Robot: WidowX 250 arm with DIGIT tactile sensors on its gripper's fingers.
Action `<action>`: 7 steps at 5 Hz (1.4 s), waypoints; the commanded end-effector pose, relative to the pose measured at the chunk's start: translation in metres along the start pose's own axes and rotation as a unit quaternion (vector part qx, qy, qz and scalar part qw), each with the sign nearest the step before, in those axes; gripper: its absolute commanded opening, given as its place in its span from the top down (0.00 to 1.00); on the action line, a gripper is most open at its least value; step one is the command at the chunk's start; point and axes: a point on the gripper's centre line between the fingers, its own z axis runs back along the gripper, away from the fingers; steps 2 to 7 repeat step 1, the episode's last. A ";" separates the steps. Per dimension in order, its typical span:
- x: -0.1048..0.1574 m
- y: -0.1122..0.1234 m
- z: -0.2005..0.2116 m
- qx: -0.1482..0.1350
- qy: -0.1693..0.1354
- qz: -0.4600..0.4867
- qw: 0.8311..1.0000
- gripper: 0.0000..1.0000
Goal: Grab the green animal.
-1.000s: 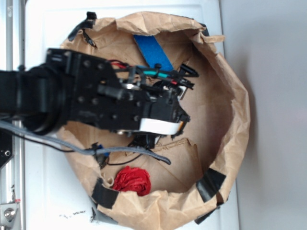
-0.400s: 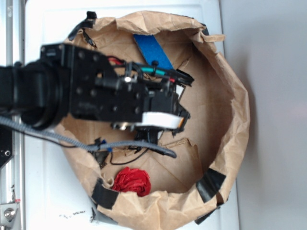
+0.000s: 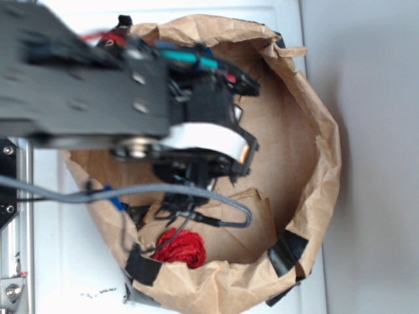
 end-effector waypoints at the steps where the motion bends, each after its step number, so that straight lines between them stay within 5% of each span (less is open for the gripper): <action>1: 0.018 0.008 0.081 0.055 -0.007 0.017 0.998 1.00; 7: 0.018 0.008 0.081 0.055 -0.007 0.017 0.998 1.00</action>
